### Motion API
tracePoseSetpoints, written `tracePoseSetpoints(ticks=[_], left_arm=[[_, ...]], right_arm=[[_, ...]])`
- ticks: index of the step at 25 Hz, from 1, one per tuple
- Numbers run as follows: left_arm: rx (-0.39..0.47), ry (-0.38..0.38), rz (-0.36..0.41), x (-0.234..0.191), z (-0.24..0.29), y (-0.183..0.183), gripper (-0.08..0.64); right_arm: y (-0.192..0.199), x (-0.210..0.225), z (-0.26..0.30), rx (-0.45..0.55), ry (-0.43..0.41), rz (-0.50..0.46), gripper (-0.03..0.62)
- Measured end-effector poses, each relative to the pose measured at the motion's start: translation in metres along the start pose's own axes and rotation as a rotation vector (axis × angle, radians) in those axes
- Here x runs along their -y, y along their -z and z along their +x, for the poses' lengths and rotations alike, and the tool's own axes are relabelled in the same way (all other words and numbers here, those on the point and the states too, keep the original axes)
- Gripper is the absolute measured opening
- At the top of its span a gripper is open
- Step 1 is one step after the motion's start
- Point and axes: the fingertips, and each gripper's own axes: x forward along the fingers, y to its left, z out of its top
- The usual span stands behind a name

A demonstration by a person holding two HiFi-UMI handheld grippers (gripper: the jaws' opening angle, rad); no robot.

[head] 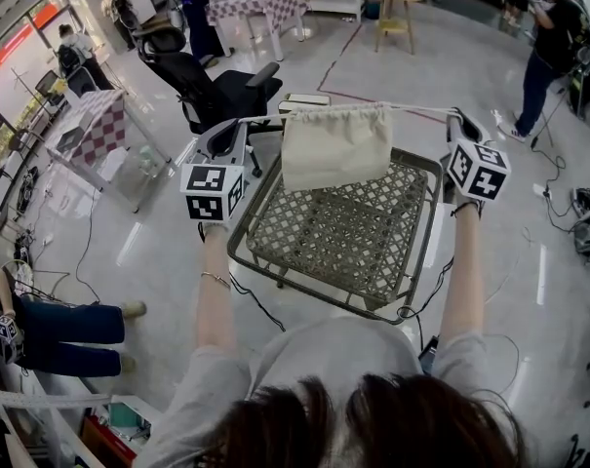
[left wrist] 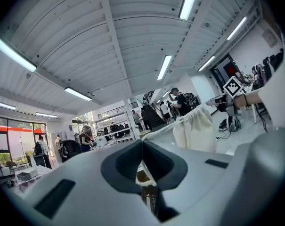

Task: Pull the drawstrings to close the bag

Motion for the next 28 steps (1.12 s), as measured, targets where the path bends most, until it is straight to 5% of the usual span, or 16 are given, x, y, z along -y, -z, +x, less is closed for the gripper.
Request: tracePoseSetpoints(ticks=[28], left_arm=[[0.042,-0.009,-0.065,-0.005,-0.003,-0.006,0.025]], right_arm=[[0.000,0.031,-0.012,0.040,0.072,0.143,0.023]])
